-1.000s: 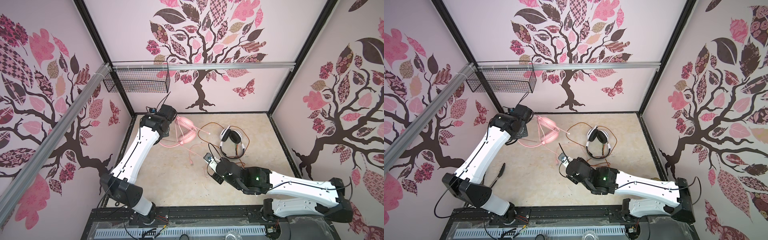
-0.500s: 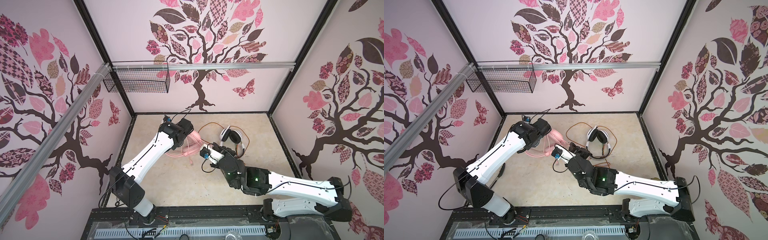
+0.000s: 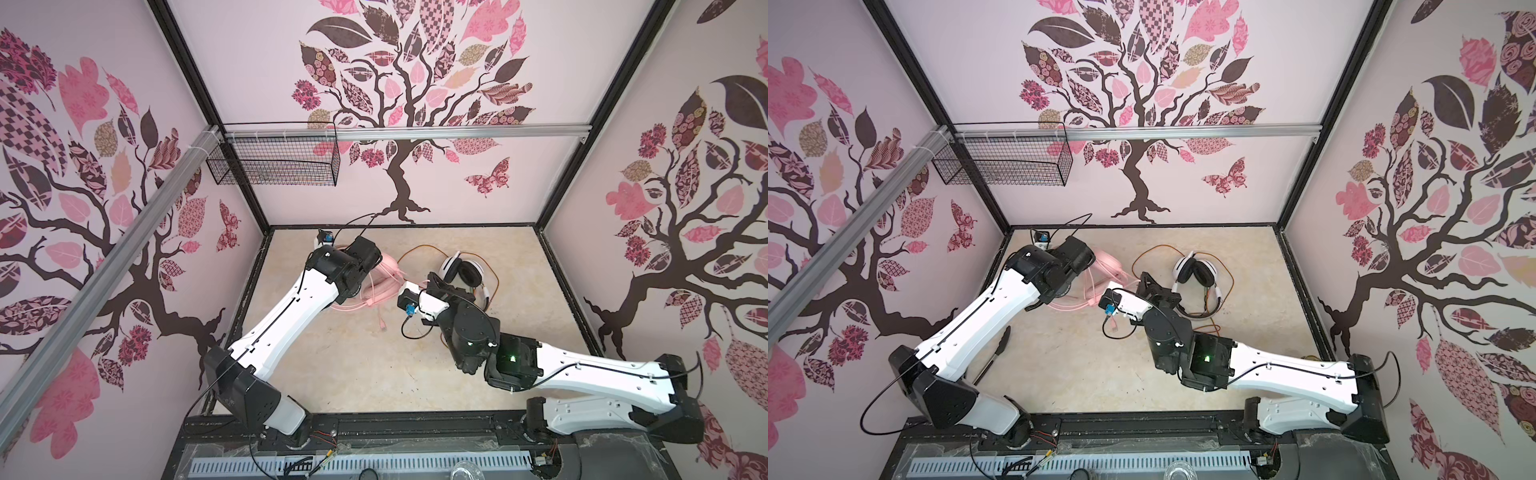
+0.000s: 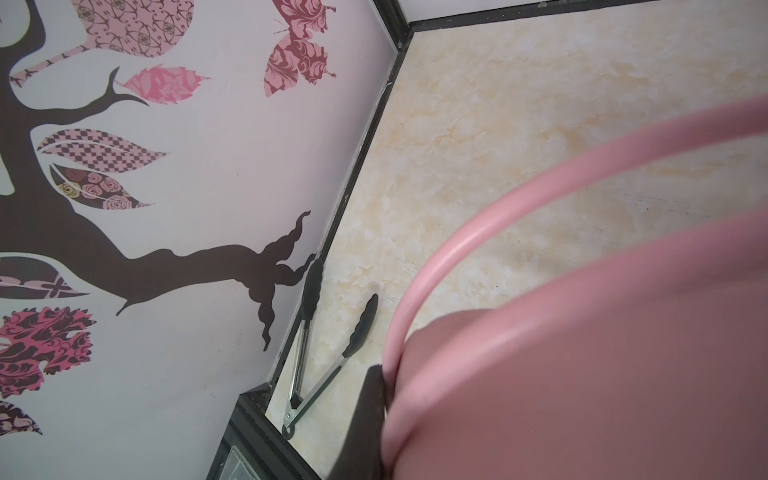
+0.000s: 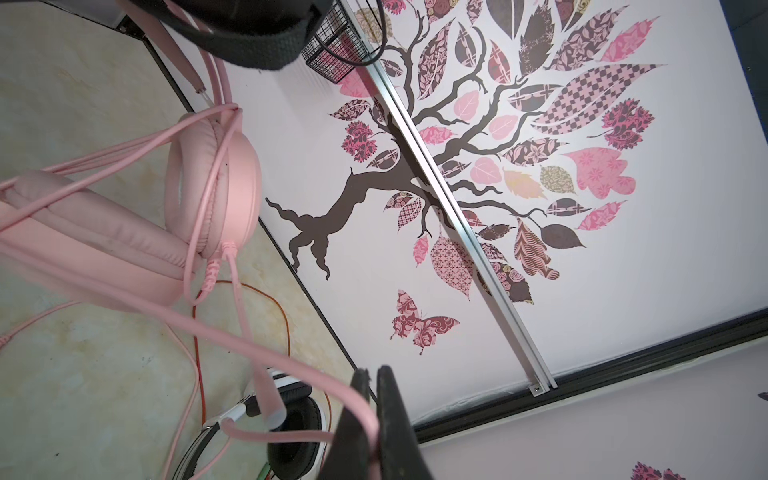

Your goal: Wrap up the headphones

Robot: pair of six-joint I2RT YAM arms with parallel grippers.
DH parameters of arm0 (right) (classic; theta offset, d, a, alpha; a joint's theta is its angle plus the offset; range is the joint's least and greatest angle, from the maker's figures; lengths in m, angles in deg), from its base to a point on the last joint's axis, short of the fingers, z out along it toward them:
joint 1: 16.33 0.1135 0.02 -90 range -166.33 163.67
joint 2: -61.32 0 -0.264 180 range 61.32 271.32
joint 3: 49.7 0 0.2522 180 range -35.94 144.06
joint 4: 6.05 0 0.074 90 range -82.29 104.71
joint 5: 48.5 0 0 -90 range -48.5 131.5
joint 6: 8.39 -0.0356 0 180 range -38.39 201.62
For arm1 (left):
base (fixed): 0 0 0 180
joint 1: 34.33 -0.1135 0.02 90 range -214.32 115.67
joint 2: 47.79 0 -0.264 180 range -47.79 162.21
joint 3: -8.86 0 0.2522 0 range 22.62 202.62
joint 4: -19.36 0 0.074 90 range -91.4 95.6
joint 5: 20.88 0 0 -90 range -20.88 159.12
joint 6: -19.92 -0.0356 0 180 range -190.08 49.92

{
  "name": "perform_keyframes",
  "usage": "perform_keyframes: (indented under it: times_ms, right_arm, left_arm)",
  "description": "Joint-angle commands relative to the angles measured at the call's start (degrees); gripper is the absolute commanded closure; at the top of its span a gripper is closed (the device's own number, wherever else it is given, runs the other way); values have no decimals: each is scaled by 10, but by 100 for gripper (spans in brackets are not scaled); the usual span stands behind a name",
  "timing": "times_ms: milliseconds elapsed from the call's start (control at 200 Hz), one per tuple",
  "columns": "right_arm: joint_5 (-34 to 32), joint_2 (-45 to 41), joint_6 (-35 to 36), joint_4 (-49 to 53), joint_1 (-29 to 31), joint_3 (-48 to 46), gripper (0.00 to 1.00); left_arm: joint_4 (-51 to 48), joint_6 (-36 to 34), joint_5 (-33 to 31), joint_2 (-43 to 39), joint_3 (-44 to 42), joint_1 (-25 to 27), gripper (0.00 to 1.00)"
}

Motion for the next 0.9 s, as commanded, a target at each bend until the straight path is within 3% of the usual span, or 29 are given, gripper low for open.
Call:
perform_keyframes:
  times_ms: [0, 110, 195, 360, 455, 635, 895]
  right_arm:
    - [-67, 6, 14, -61, -7, 22, 100]
    - [-50, 3, 14, -68, -11, 21, 99]
    - [-3, -5, -33, -21, -22, 33, 98]
    - [194, -26, -193, 161, -89, 86, 99]
    - [266, -36, -222, 185, -115, 85, 100]
    - [380, -36, -257, 194, -140, 60, 100]
    - [561, -38, -342, 179, -228, 32, 100]
  left_arm:
    - [-43, 19, -67, -7, -5, -3, 100]
    - [-43, 11, -64, -10, -4, 13, 100]
    - [-39, -4, -55, -8, -5, 39, 100]
    - [-24, -38, -23, -8, -17, 94, 100]
    - [14, -80, 35, -22, -37, 113, 100]
    - [129, -181, 218, -85, -105, 121, 100]
    - [140, -205, 288, -130, -133, 153, 100]
